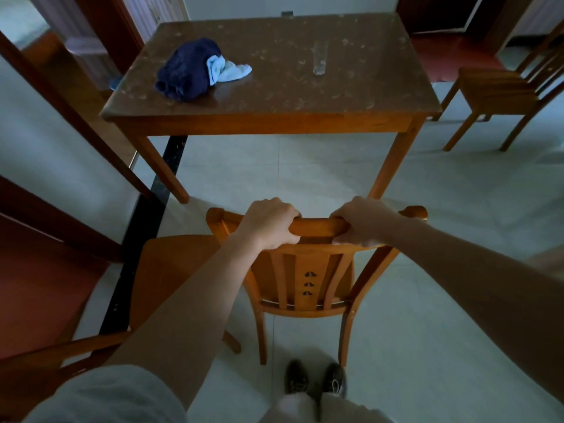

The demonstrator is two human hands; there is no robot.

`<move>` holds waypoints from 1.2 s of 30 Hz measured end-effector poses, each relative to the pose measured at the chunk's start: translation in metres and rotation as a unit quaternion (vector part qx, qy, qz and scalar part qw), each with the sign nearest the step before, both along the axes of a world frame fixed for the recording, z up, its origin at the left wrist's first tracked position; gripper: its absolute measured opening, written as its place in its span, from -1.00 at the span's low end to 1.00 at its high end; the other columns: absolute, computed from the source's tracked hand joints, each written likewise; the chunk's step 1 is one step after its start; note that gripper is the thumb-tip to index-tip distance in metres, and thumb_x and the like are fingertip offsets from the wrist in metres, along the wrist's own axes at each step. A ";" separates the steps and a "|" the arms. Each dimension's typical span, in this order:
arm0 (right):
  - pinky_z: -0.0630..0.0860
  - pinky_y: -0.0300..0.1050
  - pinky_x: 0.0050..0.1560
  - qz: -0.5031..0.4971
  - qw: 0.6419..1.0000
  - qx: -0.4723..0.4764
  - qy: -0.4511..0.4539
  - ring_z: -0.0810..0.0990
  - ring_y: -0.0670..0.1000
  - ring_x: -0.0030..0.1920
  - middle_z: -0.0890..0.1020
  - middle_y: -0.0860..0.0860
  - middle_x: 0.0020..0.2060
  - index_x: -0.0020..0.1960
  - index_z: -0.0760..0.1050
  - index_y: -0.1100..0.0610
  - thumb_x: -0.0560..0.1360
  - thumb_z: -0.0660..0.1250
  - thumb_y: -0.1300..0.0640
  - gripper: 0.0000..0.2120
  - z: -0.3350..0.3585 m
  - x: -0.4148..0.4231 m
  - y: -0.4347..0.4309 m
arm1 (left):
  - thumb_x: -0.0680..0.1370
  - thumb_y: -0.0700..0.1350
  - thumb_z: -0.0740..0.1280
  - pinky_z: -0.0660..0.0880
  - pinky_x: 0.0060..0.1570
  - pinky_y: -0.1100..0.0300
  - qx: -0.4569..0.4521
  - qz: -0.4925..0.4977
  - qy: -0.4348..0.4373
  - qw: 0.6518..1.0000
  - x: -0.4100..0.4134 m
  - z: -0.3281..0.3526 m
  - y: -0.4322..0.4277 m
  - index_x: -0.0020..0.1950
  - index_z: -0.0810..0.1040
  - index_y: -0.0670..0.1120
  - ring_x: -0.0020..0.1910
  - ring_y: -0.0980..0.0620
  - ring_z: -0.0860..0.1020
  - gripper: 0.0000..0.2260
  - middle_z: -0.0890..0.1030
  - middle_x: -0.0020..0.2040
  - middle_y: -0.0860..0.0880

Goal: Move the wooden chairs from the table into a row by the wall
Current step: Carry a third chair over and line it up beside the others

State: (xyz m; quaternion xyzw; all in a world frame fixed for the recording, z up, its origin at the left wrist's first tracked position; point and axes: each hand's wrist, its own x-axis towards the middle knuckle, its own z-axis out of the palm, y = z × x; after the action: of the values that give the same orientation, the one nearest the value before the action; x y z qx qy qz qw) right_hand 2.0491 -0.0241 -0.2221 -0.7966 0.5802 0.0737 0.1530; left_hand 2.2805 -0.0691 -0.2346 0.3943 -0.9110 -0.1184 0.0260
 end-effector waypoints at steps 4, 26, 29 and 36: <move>0.27 -0.22 -0.38 -0.002 1.000 0.007 0.008 0.45 -0.20 -0.35 0.50 -0.17 -0.38 -0.20 0.42 -0.16 0.49 0.43 -0.19 -0.77 -0.008 0.006 0.029 | 0.57 0.10 0.44 0.52 -0.25 0.12 -0.005 0.006 -0.016 1.000 0.006 -0.003 0.031 -0.07 0.69 -0.04 -0.37 0.03 0.55 -0.78 0.63 -0.32 0.02; 0.59 -0.01 -0.12 -0.010 1.000 -0.001 0.029 0.70 0.09 -0.16 0.67 -0.07 -0.12 0.14 0.48 -0.13 0.65 0.17 -0.12 -0.84 -0.117 0.054 0.304 | 0.58 0.08 0.45 0.62 -0.29 0.14 0.001 0.024 0.016 1.000 0.054 -0.120 0.303 -0.19 0.57 -0.02 -0.43 0.05 0.59 -0.75 0.62 -0.35 0.04; 0.65 0.06 -0.09 -0.032 0.999 -0.005 0.022 0.71 0.11 -0.10 0.67 -0.06 -0.06 0.16 0.49 -0.14 0.62 0.22 -0.15 -0.81 -0.130 0.054 0.307 | 0.53 0.14 0.51 0.63 -0.27 0.15 0.002 0.043 0.088 0.995 0.057 -0.127 0.310 -0.16 0.60 -0.02 -0.38 0.02 0.66 -0.74 0.69 -0.28 0.03; -0.17 0.28 0.52 -0.045 0.989 -0.055 -0.132 -0.09 0.06 0.60 -0.20 -0.17 0.64 0.60 -0.28 -0.27 0.23 0.17 -0.69 0.14 -0.121 0.063 0.294 | 0.34 0.58 0.33 0.00 0.56 -0.23 0.105 0.001 0.098 0.990 0.061 -0.106 0.279 0.61 0.19 0.18 0.64 -0.09 0.20 -0.05 0.27 0.65 0.08</move>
State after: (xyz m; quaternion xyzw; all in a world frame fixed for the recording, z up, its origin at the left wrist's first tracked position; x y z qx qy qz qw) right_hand 2.1121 0.2704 -0.3436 -0.7799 0.5931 -0.0707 0.1872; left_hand 2.3417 0.2095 -0.3409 0.3823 -0.8860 -0.2517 0.0738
